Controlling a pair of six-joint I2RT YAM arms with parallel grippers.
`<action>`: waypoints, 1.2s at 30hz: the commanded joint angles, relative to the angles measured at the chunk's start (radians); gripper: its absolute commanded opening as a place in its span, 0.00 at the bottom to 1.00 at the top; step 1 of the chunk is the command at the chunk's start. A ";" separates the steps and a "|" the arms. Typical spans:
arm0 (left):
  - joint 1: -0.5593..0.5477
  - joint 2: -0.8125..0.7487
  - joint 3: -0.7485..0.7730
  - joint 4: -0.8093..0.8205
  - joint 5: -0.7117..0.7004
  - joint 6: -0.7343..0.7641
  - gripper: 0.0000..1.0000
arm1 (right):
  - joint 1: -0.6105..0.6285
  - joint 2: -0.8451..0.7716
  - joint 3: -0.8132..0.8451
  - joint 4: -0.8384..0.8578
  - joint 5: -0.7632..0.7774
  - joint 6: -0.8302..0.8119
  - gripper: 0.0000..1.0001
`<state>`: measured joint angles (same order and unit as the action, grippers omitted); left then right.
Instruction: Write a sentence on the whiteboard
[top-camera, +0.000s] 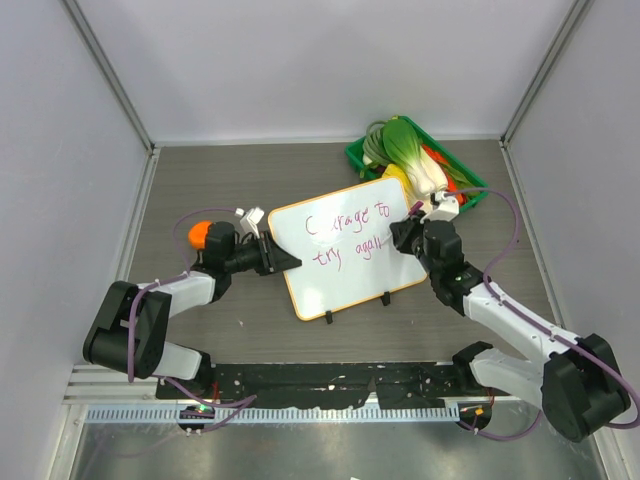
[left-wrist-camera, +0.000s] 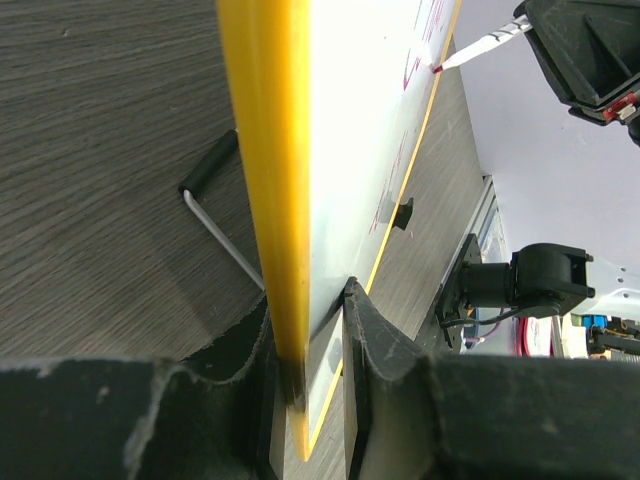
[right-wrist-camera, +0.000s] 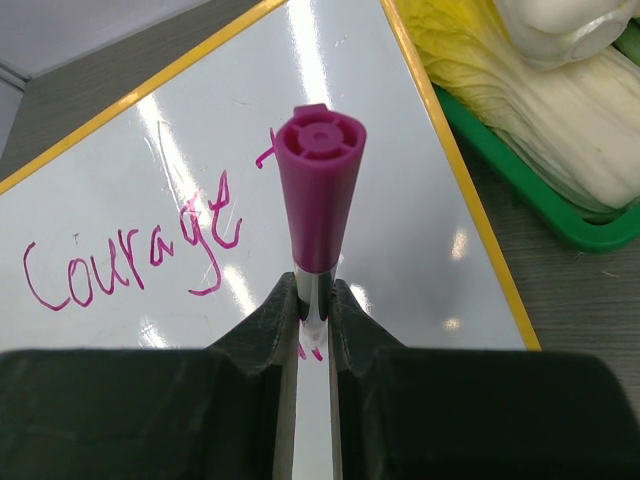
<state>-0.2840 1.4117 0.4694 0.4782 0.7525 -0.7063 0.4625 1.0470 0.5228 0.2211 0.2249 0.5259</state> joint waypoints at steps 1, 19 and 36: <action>-0.011 0.038 -0.018 -0.136 -0.194 0.139 0.00 | -0.004 0.018 0.055 0.032 0.034 -0.004 0.01; -0.011 0.036 -0.018 -0.138 -0.196 0.140 0.00 | -0.012 0.034 0.082 0.034 0.079 -0.003 0.01; -0.011 0.038 -0.017 -0.138 -0.196 0.140 0.00 | -0.013 -0.004 0.016 -0.015 0.064 -0.013 0.01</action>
<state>-0.2852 1.4117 0.4694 0.4786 0.7525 -0.7059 0.4557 1.0664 0.5568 0.2138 0.2687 0.5255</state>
